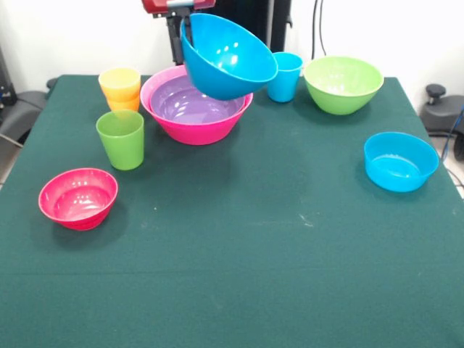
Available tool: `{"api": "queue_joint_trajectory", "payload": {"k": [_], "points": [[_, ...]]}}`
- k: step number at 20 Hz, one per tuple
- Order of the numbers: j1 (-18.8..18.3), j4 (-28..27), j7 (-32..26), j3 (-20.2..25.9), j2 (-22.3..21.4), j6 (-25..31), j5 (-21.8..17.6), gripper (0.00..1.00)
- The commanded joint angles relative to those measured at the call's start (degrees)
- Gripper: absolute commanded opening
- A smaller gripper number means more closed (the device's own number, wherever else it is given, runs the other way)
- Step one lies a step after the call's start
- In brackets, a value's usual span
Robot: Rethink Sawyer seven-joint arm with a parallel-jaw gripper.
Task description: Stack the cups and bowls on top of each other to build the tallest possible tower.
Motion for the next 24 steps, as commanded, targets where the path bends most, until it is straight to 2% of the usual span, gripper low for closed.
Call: {"api": "queue_joint_trajectory", "payload": {"k": [1,6,13,16,20,24], "points": [[-0.5,3.5,-8.3,7.2,-0.8,1.1,-3.6,0.00],[0.1,2.3,-7.3,6.7,0.6,0.6,-5.8,0.00],[-4.0,4.0,-8.8,8.2,2.1,-0.6,-9.0,0.00],[-5.6,5.0,-7.9,7.6,3.4,-2.3,-12.2,0.00],[-6.0,5.8,-5.1,5.3,4.9,-5.4,-17.2,0.00],[-6.1,6.5,-2.8,4.5,4.8,-6.9,-20.0,0.00]]}}
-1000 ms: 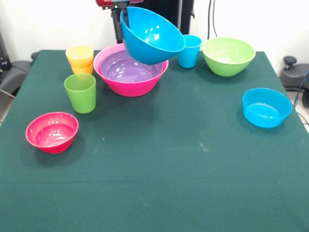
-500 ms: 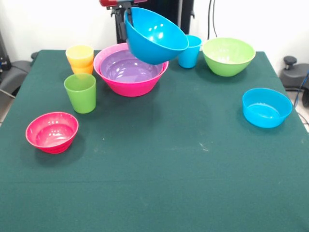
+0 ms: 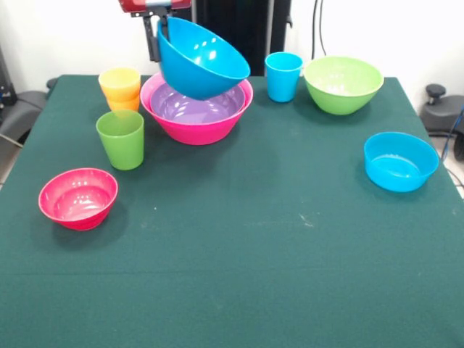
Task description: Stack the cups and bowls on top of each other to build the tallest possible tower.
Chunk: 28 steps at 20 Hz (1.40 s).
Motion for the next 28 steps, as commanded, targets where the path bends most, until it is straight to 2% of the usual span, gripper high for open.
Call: {"api": "queue_joint_trajectory", "payload": {"k": [1,8,12,13,17,22,28], "points": [[0.8,4.9,-2.5,-0.8,3.3,-4.7,-8.0,0.00],[2.2,6.9,-0.2,-1.0,-1.1,-5.0,-8.7,0.00],[2.2,7.3,-0.2,-0.7,-1.7,-4.5,-8.4,0.00],[2.3,7.4,-0.3,-0.8,-1.8,-4.2,-8.4,1.00],[2.0,7.5,0.0,0.5,-2.6,-5.0,-7.2,1.00],[1.4,7.7,-1.6,3.5,-3.7,-2.4,-3.6,1.00],[2.2,6.9,-1.7,4.0,-4.3,-1.2,-1.6,1.00]]}}
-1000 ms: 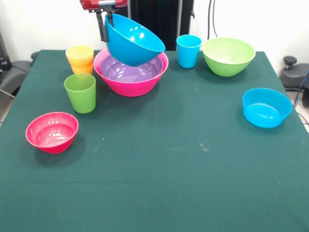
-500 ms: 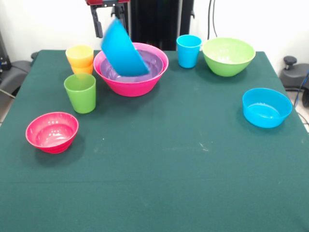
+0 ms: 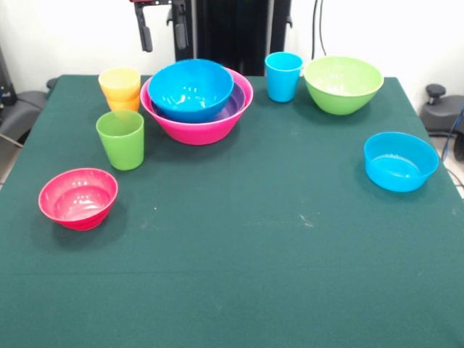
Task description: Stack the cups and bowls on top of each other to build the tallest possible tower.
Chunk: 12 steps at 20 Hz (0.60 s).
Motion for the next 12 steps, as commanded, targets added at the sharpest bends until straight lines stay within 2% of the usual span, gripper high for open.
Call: {"api": "queue_joint_trajectory", "payload": {"k": [1,5,9,12], "points": [[2.5,2.3,-1.8,3.6,-0.2,2.0,1.3,1.00],[1.7,2.4,-2.9,5.3,-1.2,3.3,3.5,1.00],[2.7,2.0,-2.6,5.2,-2.0,3.8,4.5,1.00],[2.9,1.0,-3.6,6.6,-2.5,5.7,6.6,1.00]]}}
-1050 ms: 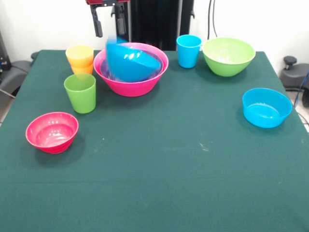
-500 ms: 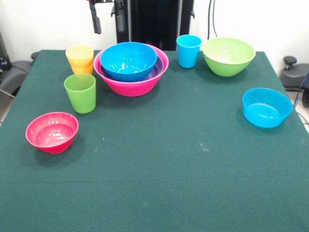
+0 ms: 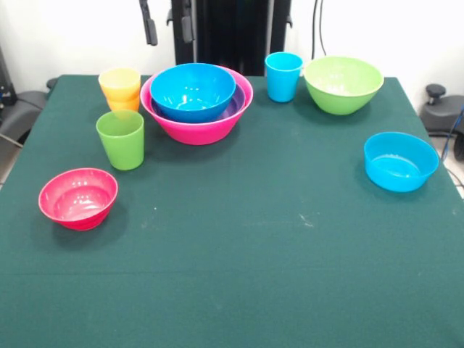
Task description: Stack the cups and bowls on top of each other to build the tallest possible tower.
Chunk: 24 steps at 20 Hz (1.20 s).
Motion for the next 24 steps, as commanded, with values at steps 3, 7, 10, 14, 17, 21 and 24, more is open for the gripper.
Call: {"api": "queue_joint_trajectory", "payload": {"k": [3,7,10,14,17,21,24], "points": [[3.2,-0.3,-4.7,5.3,-1.0,7.8,4.7,1.00],[5.7,-3.0,-4.9,5.0,-1.8,11.0,7.1,1.00],[8.4,-5.9,-4.7,3.9,-2.3,14.1,8.7,1.00],[11.6,-9.7,-5.3,2.7,-1.8,18.7,10.4,1.00],[15.1,-12.5,-4.0,0.8,-0.7,20.8,9.9,1.00],[21.6,-17.0,0.2,-3.2,1.6,22.6,7.6,1.00],[26.1,-19.0,3.4,-6.3,2.8,22.4,6.1,1.00]]}}
